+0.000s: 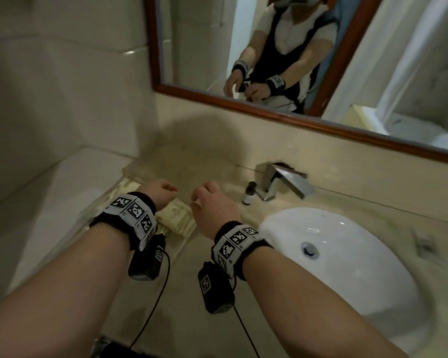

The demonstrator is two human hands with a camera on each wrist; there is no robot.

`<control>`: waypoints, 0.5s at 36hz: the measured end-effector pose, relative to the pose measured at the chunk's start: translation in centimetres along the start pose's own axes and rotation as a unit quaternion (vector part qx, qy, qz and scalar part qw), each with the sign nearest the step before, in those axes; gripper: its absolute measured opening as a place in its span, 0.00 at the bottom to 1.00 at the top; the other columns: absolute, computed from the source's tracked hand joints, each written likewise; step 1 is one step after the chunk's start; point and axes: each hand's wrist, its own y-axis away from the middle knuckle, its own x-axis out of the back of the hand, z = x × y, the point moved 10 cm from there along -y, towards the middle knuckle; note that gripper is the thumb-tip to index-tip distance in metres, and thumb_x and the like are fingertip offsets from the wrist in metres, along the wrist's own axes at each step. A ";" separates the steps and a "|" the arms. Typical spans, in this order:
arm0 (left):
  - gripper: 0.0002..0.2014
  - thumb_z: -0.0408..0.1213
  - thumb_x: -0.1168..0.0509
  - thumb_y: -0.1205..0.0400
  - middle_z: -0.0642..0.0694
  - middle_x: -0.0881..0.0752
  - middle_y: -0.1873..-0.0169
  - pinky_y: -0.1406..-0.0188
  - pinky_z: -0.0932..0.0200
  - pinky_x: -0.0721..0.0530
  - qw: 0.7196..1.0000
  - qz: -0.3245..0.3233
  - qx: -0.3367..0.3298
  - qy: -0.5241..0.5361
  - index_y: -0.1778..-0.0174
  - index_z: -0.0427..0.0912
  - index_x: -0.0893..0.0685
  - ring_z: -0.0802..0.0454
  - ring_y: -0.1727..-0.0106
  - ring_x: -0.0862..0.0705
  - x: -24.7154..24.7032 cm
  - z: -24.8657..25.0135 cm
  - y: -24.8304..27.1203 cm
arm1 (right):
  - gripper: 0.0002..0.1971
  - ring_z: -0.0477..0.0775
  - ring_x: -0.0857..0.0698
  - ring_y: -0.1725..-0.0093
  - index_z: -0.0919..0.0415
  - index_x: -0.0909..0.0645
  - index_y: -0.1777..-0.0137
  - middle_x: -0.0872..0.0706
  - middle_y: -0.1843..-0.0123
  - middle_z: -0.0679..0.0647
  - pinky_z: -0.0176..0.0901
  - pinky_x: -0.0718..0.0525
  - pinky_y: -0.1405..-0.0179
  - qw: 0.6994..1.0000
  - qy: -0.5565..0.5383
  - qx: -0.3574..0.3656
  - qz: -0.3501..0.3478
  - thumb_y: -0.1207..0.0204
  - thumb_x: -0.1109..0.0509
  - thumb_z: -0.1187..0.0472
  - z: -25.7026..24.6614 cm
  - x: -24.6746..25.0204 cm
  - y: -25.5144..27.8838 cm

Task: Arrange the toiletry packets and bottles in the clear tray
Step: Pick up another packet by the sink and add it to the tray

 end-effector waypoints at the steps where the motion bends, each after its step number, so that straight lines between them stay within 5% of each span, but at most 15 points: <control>1: 0.16 0.35 0.39 0.16 0.37 0.19 0.33 0.30 0.48 0.22 1.000 -0.010 -0.014 0.004 0.33 0.35 0.20 0.40 0.33 0.21 -0.9 1.6 0.4 | 0.13 0.59 0.17 0.45 0.56 0.23 0.37 0.27 0.34 0.54 0.47 0.19 0.56 1.000 0.001 -0.007 0.011 0.16 0.42 0.54 1.1 1.1 0.6; 8: 0.17 0.35 0.40 0.16 0.37 0.20 0.33 0.30 0.44 0.23 0.990 -0.058 -0.122 -0.026 0.33 0.34 0.20 0.39 0.32 0.22 -8.0 13.7 3.8 | 0.13 0.63 0.18 0.44 0.59 0.22 0.38 0.26 0.35 0.57 0.50 0.20 0.53 0.994 0.017 -0.063 0.087 0.17 0.42 0.56 10.6 8.7 6.2; 13: 0.14 0.38 0.39 0.17 0.41 0.15 0.42 0.36 0.53 0.21 0.969 -0.101 -0.207 -0.089 0.39 0.39 0.16 0.42 0.38 0.18 -14.2 22.4 8.2 | 0.13 0.64 0.16 0.46 0.60 0.22 0.38 0.27 0.33 0.57 0.51 0.16 0.49 0.980 0.026 -0.155 0.118 0.16 0.42 0.58 19.7 13.2 11.5; 18: 0.16 0.39 0.42 0.16 0.39 0.17 0.36 0.37 0.54 0.20 0.949 -0.126 -0.258 -0.131 0.35 0.40 0.17 0.40 0.36 0.19 -21.5 28.6 11.3 | 0.12 0.63 0.17 0.50 0.60 0.21 0.42 0.26 0.37 0.57 0.52 0.17 0.54 0.963 0.041 -0.220 0.151 0.18 0.40 0.56 28.6 16.5 18.2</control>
